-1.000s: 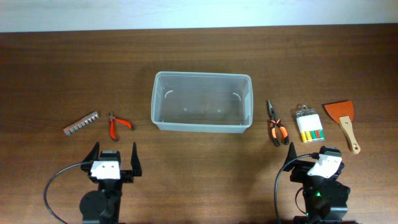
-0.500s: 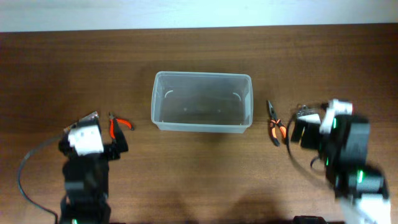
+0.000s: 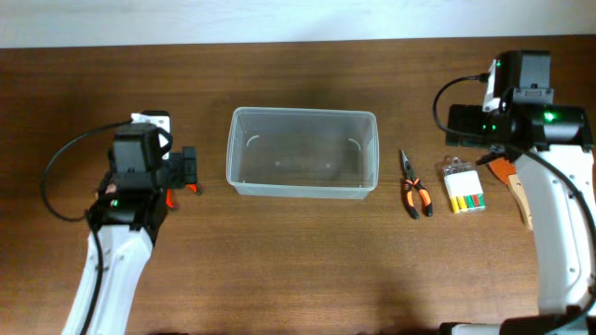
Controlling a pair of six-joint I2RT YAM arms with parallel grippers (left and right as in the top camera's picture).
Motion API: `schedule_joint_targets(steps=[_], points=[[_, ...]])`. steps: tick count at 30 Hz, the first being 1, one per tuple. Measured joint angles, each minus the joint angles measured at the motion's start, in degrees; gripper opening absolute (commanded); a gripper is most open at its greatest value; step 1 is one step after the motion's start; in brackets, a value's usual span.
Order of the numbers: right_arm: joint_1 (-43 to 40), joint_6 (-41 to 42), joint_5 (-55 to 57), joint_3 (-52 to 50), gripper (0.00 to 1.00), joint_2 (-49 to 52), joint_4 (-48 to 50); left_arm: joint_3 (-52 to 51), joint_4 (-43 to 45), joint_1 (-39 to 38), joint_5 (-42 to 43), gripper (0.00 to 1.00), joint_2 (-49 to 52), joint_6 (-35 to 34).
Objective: Pack container
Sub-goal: 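Move right gripper to the orange scraper and lower onto it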
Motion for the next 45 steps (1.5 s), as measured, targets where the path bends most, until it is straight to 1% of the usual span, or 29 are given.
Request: schedule_joint_targets(steps=[4, 8, 15, 18, 22, 24, 25, 27, 29, 32, 34, 36, 40, 45], points=[[-4.2, -2.8, 4.8, 0.1, 0.98, 3.0, 0.6, 0.0, -0.2, 0.0, 0.0, 0.99, 4.4, 0.1], [-11.0, -6.2, 4.6, 0.3, 0.98, 8.1, 0.9, 0.0, -0.2, 0.0, 0.1, 0.99, 7.6, 0.2], [-21.5, -12.8, -6.1, 0.3, 0.99, 19.4, 1.1, 0.0, -0.2, 0.0, 0.2, 0.99, 11.3, 0.2], [-24.5, -14.9, -8.9, 0.3, 1.00, 22.1, 1.6, 0.0, -0.2, 0.0, 0.2, 0.99, 11.7, 0.2], [-28.1, -17.2, -10.3, 0.3, 0.96, 23.9, 2.4, 0.0, -0.2, 0.0, 0.2, 0.99, 11.7, 0.2], [-29.3, -17.7, -10.7, 0.3, 0.95, 24.0, 3.3, 0.0, -0.2, 0.0, 0.2, 0.99, 11.7, 0.2], [-29.7, -18.0, -10.8, 0.3, 0.94, 24.0, 3.8, 0.0, -0.2, 0.0, 0.2, 0.99, 11.7, 0.2], [-30.2, -18.8, -10.9, 0.3, 0.87, 24.1, 4.9, 0.0, -0.2, 0.0, 0.2, 0.99, 11.7, 0.2], [-30.1, -19.1, -11.1, 0.3, 0.86, 24.3, 6.2, 0.0, -0.2, 0.0, 0.2, 0.99, 11.7, 0.2], [-30.1, -19.2, -11.5, 0.3, 0.86, 24.8, 7.6, 0.0, -0.2, 0.0, 0.2, 0.99, 11.7, 0.2], [-30.1, -19.2, -11.6, 0.3, 0.89, 25.1, 7.9, 0.0, -0.2, 0.0, 0.2, 0.99, 11.7, 0.2], [-30.1, -19.6, -11.6, 0.3, 0.89, 25.2, 8.2, 0.0, -0.2, 0.0, 0.2, 0.99, 11.7, 0.2], [-30.1, -22.1, -11.6, 0.3, 0.95, 25.3, 8.2, 0.0, -0.2, 0.0, 0.2, 0.99, 11.7, 0.2], [-29.8, -26.7, -11.6, 0.3, 0.96, 25.3, 6.6, 0.0, -0.2, 0.0, 0.2, 0.99, 11.7, 0.2]])
